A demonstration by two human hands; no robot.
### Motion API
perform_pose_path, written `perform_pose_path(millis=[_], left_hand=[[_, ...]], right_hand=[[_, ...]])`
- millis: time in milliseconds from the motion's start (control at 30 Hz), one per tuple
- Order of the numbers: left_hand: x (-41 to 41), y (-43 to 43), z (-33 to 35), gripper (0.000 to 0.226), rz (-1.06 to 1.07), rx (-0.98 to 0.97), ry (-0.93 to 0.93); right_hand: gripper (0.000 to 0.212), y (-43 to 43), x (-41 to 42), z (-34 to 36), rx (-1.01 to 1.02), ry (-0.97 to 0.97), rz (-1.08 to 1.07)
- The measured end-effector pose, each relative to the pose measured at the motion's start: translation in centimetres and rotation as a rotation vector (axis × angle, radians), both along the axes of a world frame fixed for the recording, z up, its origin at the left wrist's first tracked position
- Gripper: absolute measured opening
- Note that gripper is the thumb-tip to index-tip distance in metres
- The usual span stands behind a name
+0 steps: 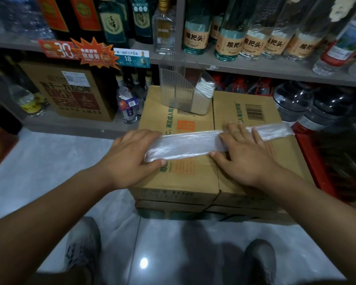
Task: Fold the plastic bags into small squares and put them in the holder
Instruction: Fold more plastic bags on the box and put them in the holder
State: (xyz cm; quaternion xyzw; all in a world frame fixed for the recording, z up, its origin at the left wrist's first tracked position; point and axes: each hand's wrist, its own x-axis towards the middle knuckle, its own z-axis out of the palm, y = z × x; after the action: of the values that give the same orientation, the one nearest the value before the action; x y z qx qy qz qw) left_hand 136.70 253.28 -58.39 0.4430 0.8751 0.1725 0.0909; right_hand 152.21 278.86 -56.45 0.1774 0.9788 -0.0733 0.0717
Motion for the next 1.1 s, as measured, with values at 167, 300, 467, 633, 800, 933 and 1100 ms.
perform_pose_path(millis=[167,300,467,633,800,933,1100], left_hand=[[1.3,-2.7,0.3,0.102,-0.101,-0.033,-0.030],[2.4,-4.0,-0.4,0.094,-0.129,0.006,0.015],[3.6,-4.5,-0.9,0.058,-0.116,0.119,0.089],[4.2,-4.6,-0.4,0.041,-0.109,0.225,0.048],[4.3,-3.5,1.5,0.017,-0.055,0.430,-0.223],[4.8,-2.0,3.9,0.011,-0.007,0.552,-0.428],[3.6,-0.5,6.3,0.086,-0.015,0.645,-0.812]], right_hand=[[0.055,-4.3,0.6,1.4,-0.143,0.199,0.131],[0.043,-7.3,1.3,0.8,-0.274,0.158,0.233],[0.041,-8.6,1.6,0.0,-0.237,0.169,0.252],[0.047,-9.0,2.1,0.0,-0.181,0.238,0.287],[0.025,-8.7,1.9,-0.2,-0.005,0.378,0.228],[0.009,-7.7,1.7,0.2,-0.057,0.485,0.154],[0.004,-7.6,1.8,1.5,-0.552,0.617,-0.048]])
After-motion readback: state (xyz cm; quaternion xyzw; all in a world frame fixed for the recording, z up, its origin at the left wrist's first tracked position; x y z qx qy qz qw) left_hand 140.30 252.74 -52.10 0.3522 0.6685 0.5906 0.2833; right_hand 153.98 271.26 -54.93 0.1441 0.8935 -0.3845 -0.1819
